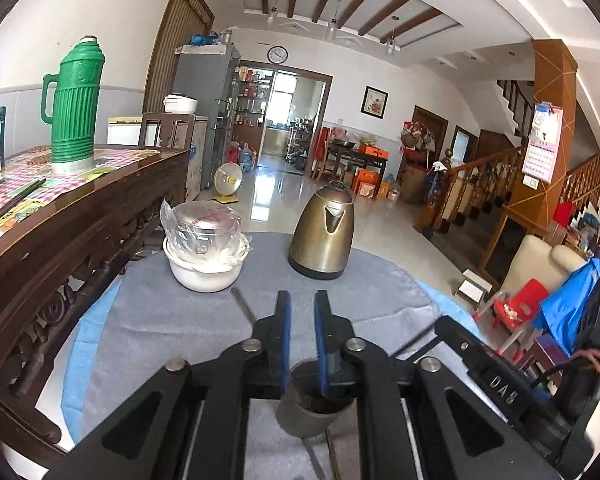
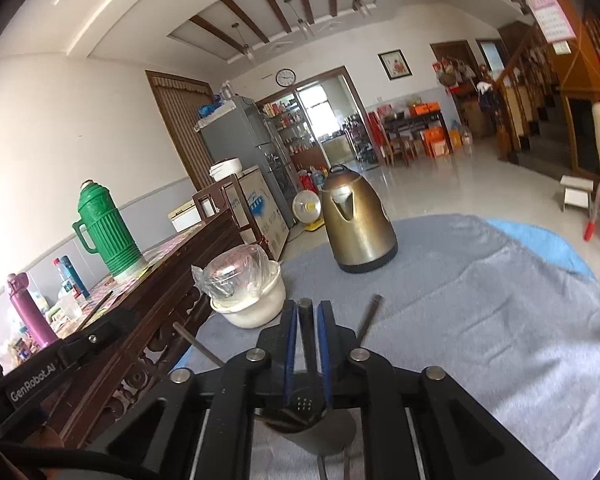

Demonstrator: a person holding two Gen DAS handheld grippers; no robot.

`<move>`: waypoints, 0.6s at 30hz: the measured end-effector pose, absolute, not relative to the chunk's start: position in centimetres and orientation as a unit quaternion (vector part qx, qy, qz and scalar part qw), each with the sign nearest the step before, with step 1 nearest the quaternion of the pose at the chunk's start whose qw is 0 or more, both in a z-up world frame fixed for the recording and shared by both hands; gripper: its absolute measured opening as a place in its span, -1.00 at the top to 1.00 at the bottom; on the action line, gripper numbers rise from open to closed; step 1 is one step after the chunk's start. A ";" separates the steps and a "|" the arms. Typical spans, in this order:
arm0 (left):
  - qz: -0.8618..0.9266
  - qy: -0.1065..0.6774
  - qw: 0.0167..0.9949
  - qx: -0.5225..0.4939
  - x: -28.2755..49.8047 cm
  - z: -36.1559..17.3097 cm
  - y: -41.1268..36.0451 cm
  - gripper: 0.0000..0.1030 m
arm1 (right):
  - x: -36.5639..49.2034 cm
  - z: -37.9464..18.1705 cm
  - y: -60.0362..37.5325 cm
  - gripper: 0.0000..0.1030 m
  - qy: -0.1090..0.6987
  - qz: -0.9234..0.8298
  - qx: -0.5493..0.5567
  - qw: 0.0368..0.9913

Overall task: Organize utensils
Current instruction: 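Open both grippers to drop the chopsticks into the grey cup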

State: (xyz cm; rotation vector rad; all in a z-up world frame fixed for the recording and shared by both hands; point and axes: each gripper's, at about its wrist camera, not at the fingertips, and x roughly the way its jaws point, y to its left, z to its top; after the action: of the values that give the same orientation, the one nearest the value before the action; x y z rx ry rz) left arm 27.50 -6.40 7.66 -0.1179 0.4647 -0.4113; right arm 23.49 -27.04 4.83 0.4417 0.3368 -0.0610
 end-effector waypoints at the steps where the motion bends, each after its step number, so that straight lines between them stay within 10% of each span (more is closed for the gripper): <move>1: -0.201 0.230 0.951 -0.057 27.2 7.6 -6.2 0.65 | 23.2 4.7 -27.3 0.66 0.168 -0.029 0.225 0.959; 7: -0.185 0.237 0.952 -0.051 25.1 7.1 -4.8 0.10 | 20.8 4.5 -28.7 0.65 0.162 -0.032 0.248 0.955; 18: -0.170 0.309 0.935 -0.028 22.0 3.0 -4.1 -0.09 | 16.1 2.7 -30.9 0.65 0.190 -0.042 0.253 0.948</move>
State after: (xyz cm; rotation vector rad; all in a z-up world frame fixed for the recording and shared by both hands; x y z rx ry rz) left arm 21.99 -4.12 3.02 -0.0569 0.6319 -0.3478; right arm 16.06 -30.91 2.70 0.5151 0.3863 -0.0863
